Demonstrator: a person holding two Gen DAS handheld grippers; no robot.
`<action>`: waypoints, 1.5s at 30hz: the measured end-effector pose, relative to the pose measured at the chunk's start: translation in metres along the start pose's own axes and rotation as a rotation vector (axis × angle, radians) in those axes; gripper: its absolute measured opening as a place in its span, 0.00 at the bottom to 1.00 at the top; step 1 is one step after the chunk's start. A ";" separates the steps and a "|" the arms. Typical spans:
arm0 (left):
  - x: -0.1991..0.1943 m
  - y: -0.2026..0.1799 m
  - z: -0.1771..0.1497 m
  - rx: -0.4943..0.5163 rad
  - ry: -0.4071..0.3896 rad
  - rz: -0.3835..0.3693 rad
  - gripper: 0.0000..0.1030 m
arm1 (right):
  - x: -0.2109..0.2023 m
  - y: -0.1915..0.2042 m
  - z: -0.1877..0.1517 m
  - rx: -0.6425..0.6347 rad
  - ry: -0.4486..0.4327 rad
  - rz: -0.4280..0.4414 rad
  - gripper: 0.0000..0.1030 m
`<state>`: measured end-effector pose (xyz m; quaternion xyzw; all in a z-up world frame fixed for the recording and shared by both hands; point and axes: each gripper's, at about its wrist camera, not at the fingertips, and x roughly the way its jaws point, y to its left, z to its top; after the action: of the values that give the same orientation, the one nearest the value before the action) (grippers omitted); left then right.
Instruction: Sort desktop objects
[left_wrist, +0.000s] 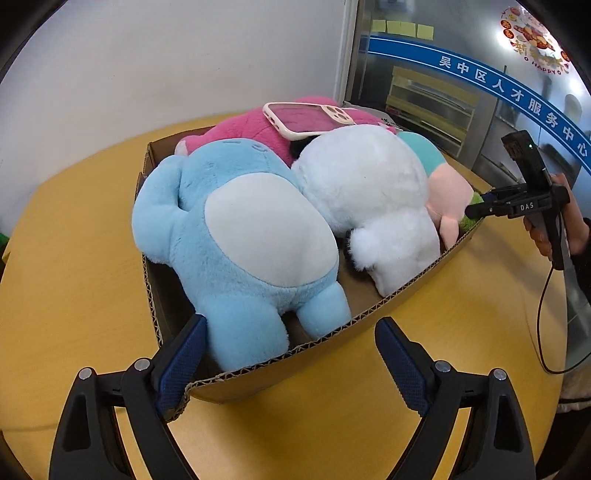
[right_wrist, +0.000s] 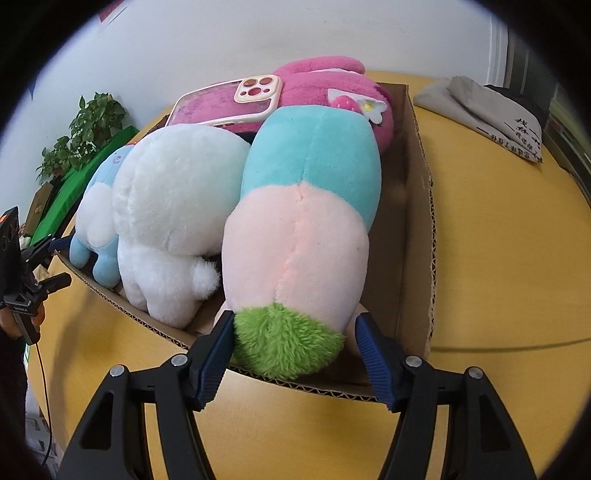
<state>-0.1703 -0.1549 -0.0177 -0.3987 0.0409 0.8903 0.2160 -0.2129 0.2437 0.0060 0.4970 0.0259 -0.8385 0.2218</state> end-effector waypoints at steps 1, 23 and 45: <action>-0.003 -0.004 -0.005 0.001 -0.003 0.003 0.91 | -0.003 0.002 -0.008 -0.003 -0.004 0.001 0.62; -0.097 -0.148 -0.031 -0.319 -0.348 0.215 1.00 | -0.119 0.128 -0.130 -0.224 -0.391 -0.028 0.81; -0.053 -0.190 -0.073 -0.340 -0.215 0.191 1.00 | -0.094 0.117 -0.181 -0.059 -0.349 -0.106 0.81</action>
<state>-0.0096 -0.0196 -0.0097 -0.3263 -0.0953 0.9383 0.0634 0.0205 0.2187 0.0152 0.3350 0.0379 -0.9215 0.1930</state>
